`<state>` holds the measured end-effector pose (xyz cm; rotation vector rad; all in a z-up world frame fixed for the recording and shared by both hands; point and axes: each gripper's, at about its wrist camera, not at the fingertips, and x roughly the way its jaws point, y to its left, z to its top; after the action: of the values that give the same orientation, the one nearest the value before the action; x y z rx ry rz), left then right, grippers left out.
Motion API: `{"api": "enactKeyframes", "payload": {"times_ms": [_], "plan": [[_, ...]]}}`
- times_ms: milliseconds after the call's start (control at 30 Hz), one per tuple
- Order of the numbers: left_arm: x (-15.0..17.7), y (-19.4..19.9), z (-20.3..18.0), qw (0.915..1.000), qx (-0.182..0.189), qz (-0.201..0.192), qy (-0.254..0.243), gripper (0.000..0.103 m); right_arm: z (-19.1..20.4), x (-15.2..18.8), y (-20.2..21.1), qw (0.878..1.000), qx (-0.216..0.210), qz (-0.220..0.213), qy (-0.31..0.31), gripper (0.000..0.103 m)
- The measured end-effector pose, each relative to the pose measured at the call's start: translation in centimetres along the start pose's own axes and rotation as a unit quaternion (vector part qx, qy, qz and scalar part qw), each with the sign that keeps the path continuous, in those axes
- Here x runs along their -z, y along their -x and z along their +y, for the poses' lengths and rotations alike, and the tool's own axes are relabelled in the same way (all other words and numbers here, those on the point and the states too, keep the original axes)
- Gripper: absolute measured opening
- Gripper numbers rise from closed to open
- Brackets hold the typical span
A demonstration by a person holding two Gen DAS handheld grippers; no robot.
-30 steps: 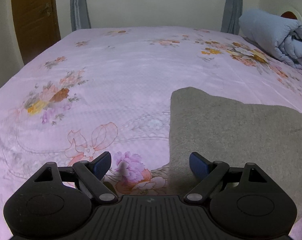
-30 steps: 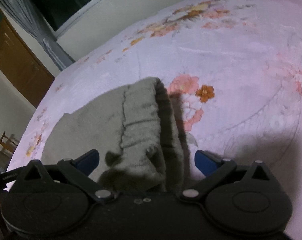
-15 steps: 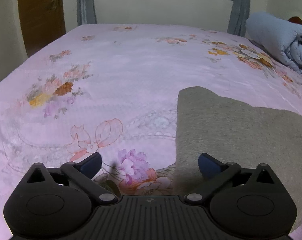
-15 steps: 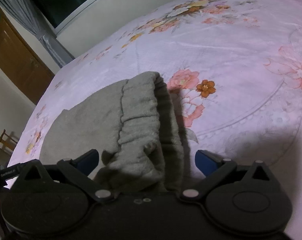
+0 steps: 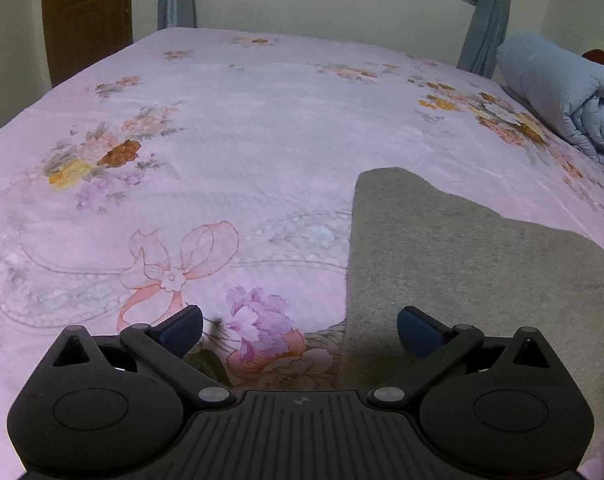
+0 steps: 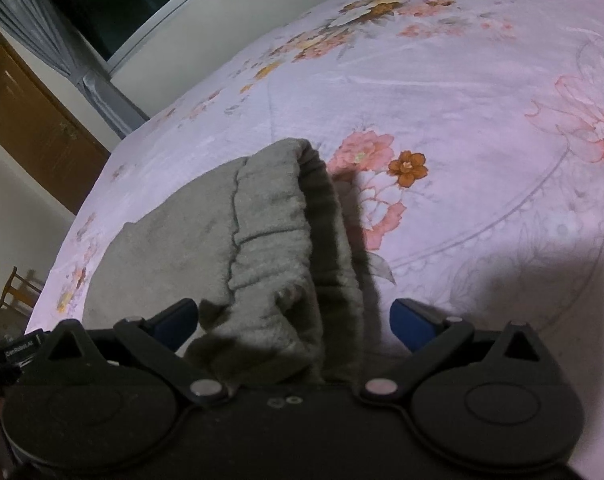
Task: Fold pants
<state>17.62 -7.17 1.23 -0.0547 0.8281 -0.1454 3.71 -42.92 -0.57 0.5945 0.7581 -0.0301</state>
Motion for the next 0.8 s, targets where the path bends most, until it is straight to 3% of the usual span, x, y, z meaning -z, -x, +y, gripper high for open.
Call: {"api": "enactKeyframes", "payload": {"times_ms": [200, 467, 800], "plan": [[-0.2, -0.7, 0.1, 0.9987, 0.046, 0.017, 0.012, 0.103, -1.5, -0.2, -0.3, 0.998, -0.037, 0.001, -0.05, 0.097], [-0.5, -2.9, -0.9, 0.9961, 0.077, 0.039, 0.019, 0.103, -1.4, 0.0, -1.0, 0.999, -0.039, 0.004, -0.02, 0.097], [-0.1, -3.8, -0.6, 0.9912, 0.117, 0.049, 0.039, 0.103, -3.8, -0.2, -0.8, 0.992, -0.093, -0.005, -0.082, 0.097]]}}
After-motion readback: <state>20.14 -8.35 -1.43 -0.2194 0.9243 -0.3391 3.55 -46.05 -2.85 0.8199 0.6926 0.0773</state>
